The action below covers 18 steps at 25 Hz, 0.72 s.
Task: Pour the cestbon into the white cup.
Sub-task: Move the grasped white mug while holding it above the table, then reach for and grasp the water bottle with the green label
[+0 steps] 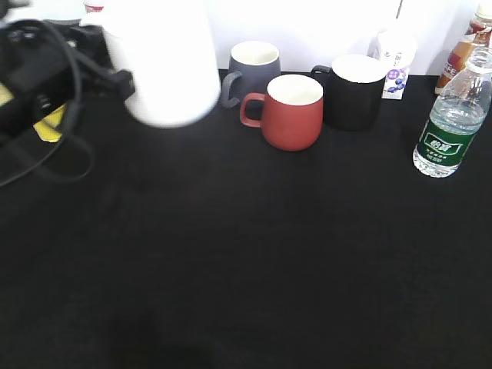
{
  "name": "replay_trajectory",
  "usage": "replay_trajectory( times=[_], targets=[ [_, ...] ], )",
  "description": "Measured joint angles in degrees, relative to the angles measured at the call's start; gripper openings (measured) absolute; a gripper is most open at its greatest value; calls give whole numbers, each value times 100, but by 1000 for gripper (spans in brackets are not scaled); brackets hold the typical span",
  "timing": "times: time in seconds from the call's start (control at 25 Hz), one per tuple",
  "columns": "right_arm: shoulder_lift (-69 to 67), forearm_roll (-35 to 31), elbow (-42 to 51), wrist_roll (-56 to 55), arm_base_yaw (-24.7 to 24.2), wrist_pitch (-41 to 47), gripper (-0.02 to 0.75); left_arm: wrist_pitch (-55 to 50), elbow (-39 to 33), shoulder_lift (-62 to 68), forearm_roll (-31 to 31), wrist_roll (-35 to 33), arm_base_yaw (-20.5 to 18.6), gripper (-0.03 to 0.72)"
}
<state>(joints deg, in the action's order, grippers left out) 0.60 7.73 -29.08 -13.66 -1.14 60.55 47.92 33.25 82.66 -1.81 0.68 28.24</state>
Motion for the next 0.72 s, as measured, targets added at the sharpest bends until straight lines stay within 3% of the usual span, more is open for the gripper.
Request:
replay_trajectory(
  times=[0.2, 0.24, 0.44, 0.72],
  targets=[
    [0, -171, -5, 17, 0, -72, 591, -642, -158, -464, -3, 12, 383, 71],
    [-97, -195, -103, 149, 0, -481, 591, -668, -158, -464, -11, 12, 422, 71],
    [-2233, 180, 14, 393, 0, -4864, 591, -794, -158, -464, -26, 16, 428, 70],
    [-6537, 384, 1196, 404, -6, -8792, 591, -889, -158, -464, -26, 22, 428, 69]
  ],
)
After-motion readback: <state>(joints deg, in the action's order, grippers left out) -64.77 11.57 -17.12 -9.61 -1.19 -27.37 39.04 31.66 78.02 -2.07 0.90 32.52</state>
